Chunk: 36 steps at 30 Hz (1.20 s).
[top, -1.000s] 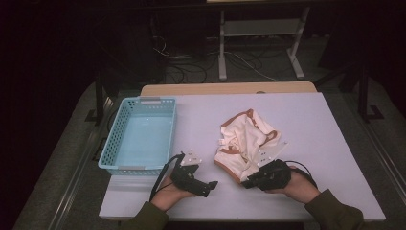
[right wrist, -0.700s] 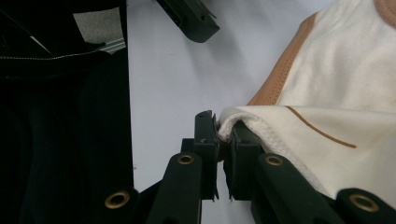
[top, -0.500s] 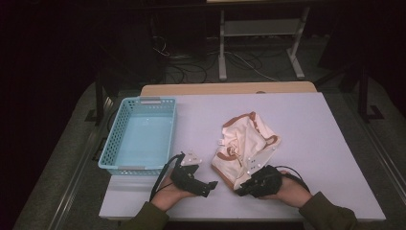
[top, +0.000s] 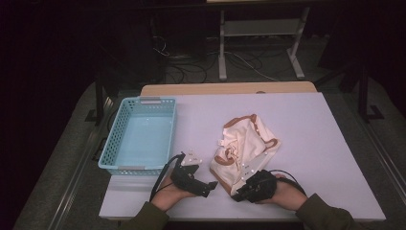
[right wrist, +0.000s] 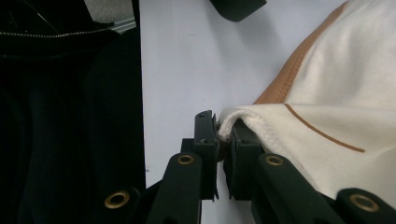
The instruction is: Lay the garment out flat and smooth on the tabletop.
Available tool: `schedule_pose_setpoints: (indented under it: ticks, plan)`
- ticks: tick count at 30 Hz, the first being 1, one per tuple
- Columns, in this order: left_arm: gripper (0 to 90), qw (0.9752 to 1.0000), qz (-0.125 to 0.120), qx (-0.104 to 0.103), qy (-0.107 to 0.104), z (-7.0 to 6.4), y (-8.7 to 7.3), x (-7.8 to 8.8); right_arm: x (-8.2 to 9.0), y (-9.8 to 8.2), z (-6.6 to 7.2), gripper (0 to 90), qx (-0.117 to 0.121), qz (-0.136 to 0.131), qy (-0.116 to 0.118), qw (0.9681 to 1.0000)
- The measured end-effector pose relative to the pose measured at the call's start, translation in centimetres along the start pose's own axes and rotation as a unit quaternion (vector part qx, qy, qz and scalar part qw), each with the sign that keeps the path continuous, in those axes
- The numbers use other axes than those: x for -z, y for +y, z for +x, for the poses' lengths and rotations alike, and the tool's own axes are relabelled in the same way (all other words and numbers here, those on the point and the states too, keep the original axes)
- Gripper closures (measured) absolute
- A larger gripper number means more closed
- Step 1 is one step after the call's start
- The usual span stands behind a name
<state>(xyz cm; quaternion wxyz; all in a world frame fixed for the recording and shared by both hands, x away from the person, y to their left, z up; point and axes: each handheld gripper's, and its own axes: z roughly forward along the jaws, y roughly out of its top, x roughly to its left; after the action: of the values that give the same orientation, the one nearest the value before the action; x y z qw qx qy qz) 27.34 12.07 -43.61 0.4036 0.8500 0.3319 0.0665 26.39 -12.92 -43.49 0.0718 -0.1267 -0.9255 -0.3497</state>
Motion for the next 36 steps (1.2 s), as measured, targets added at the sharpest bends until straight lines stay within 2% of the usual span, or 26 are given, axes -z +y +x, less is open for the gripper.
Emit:
schedule_pose_setpoints:
  ticks: [2, 5, 12, 18, 21, 23, 24, 30, 36]
  plan:
    - [0.0, 1.0, 0.0, -0.001, 0.0, 0.0, 0.0, 0.0, -0.1, -0.1, 0.0, 80.8, -0.003, 0.003, 0.002, 1.0]
    - [0.0, 1.0, 0.0, 0.0, 0.0, 0.0, 0.0, 0.0, 0.2, -0.1, 0.0, 72.9, -0.005, 0.002, 0.013, 0.9999]
    - [0.0, 1.0, -0.003, 0.004, 0.0, 0.0, 0.0, 0.0, 1.8, -0.3, 0.2, 60.3, -0.007, -0.011, 0.005, 0.9999]
    - [0.0, 1.0, -0.001, 0.003, -0.001, 0.0, 0.0, 0.1, 3.4, -0.8, -0.2, 58.6, -0.014, -0.025, -0.02, 0.9994]
    - [0.0, 1.0, -0.001, 0.002, -0.001, 0.0, 0.0, 0.1, 4.1, -1.3, -0.5, 58.6, -0.03, -0.03, -0.027, 0.9987]
    - [0.0, 1.0, -0.001, 0.002, -0.001, 0.0, 0.0, 0.0, 4.4, -1.5, -0.8, 58.6, -0.033, -0.035, -0.036, 0.9982]
    - [0.0, 1.0, -0.001, 0.002, -0.002, 0.0, 0.0, 0.0, 4.6, -1.7, -0.8, 58.6, -0.042, -0.037, -0.038, 0.9977]
    - [0.0, 1.0, 0.0, 0.003, -0.003, 0.0, 0.0, -0.1, 5.8, -2.7, -1.9, 58.6, -0.064, -0.049, -0.062, 0.9948]
    - [0.0, 1.0, -0.001, 0.004, -0.004, 0.1, 0.0, 0.0, 7.6, -3.9, -3.6, 59.4, -0.092, -0.07, -0.093, 0.989]
